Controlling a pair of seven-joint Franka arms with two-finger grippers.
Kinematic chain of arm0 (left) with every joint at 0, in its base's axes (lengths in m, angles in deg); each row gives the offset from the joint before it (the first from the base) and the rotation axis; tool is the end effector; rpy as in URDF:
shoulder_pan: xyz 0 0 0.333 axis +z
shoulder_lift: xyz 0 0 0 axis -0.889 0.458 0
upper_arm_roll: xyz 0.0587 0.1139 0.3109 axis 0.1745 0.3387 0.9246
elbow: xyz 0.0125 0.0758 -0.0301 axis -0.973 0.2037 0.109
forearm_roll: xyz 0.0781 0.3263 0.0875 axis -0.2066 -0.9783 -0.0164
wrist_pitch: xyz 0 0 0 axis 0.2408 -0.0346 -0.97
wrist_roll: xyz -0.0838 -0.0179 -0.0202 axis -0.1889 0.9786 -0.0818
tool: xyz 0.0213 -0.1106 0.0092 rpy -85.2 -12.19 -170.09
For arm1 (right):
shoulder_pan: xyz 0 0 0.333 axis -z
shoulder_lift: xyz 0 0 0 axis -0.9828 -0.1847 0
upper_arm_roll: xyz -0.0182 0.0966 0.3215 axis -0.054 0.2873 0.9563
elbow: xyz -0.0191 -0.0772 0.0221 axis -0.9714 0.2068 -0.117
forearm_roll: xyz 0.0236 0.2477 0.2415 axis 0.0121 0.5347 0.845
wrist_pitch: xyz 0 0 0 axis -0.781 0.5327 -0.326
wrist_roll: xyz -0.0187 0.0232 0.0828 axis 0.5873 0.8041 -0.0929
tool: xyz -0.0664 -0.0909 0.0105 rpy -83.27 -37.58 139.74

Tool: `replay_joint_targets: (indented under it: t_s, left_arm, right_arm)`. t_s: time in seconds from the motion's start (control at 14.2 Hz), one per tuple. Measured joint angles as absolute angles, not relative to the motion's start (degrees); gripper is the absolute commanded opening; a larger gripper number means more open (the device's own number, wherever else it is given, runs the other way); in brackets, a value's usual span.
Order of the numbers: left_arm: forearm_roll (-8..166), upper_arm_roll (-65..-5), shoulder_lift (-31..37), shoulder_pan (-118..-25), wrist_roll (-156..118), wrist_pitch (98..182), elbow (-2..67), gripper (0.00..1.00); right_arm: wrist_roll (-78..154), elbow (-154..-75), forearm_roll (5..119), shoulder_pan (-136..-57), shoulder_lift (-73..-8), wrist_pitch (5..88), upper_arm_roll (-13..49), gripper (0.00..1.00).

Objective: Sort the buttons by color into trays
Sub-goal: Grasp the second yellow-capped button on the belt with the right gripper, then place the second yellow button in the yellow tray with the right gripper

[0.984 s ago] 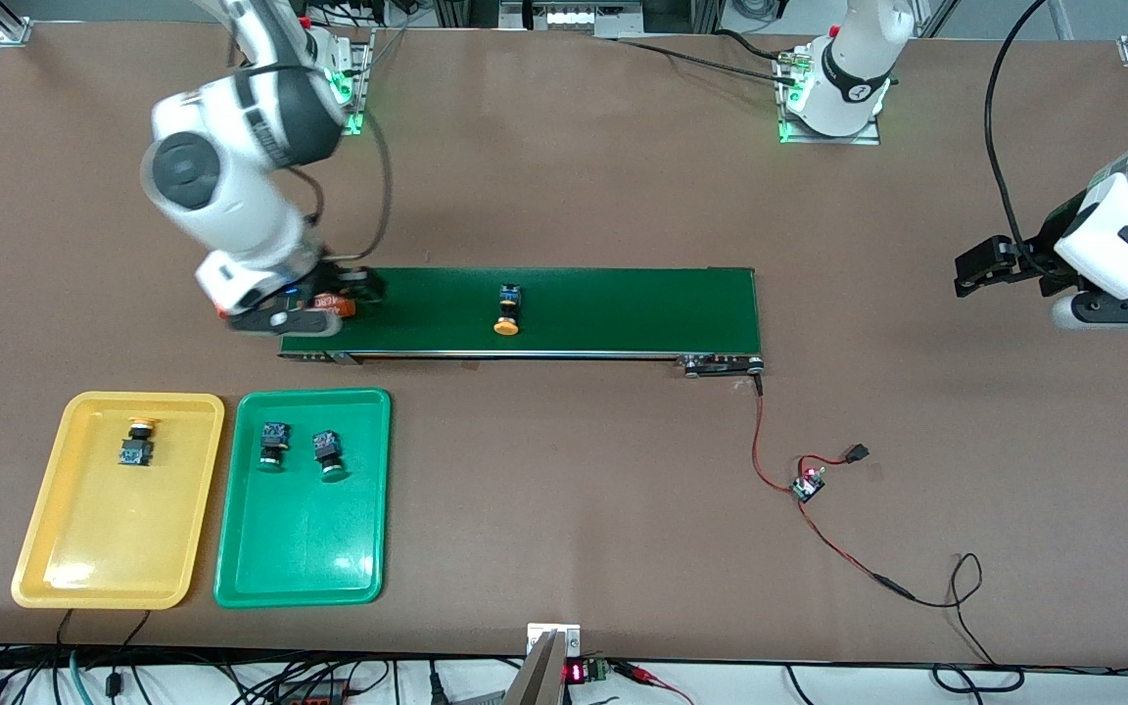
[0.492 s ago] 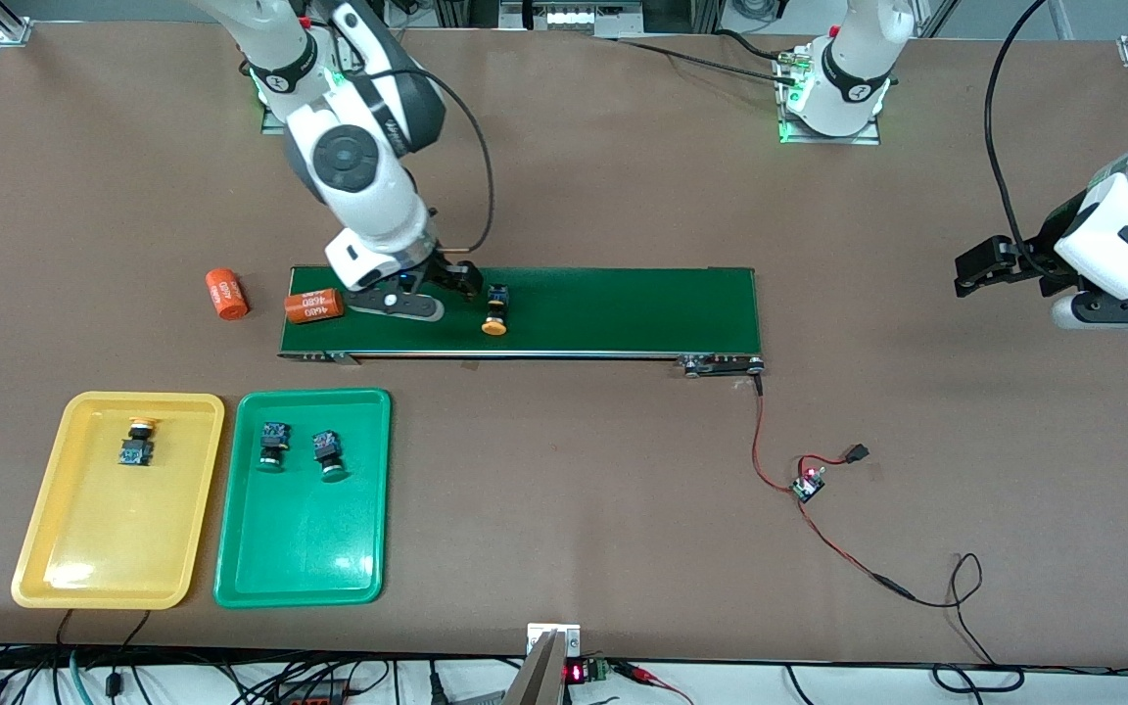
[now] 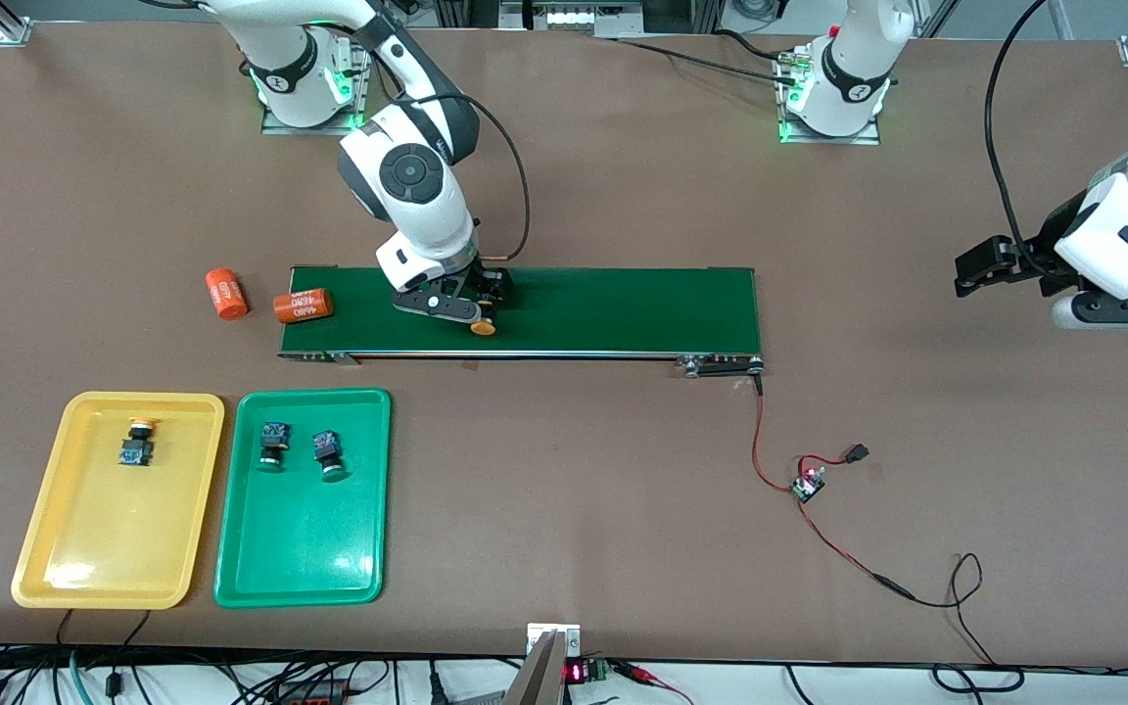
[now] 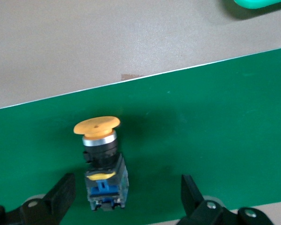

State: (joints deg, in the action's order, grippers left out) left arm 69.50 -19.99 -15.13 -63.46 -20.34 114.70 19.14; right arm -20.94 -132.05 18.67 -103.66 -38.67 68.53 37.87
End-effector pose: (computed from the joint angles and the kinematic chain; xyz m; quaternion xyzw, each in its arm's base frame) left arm 0.5474 -0.0365 0.5985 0.9997 0.0097 -0.0238 0.0001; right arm 0.4565 0.3522 0.3144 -0.9946 0.1035 0.0021 0.0102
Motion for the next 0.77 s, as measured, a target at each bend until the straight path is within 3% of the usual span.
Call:
replay_joint_targets:
  t_s: [0.07, 0.14, 0.28, 0.35, 0.63, 0.77]
  left_arm:
    - [69.5, -19.99, -15.13, -63.43, -20.34, 114.7, 19.14, 1.0]
    - [69.5, -19.99, -15.13, -63.41, -20.34, 114.7, 19.14, 1.0]
    - [69.5, -19.99, -15.13, -63.41, -20.34, 114.7, 19.14, 1.0]
    - [69.5, -19.99, -15.13, -63.41, -20.34, 114.7, 19.14, 1.0]
    - [69.5, -19.99, -15.13, -63.41, -20.34, 114.7, 19.14, 1.0]
    - [69.5, -19.99, -15.13, -63.41, -20.34, 114.7, 19.14, 1.0]
  right_arm:
    - [-20.95, -132.05, 18.5, -103.8, -38.95, 68.77, 37.88, 0.86]
    - [-21.07, -132.05, 17.84, -103.98, -39.43, 69.16, 37.88, 0.67]
    - [-21.19, -132.05, 16.53, -104.21, -40.73, 70.06, 37.86, 0.15]
    - [-21.19, -132.04, 16.21, -104.23, -41.15, 70.26, 37.8, 0.0]
    - [-19.75, -129.75, 15.7, -104.14, -40.99, 68.94, 35.29, 0.0]
    - [-13.57, -123.98, 15.98, -103.41, -40.01, 61.22, 31.81, 0.0]
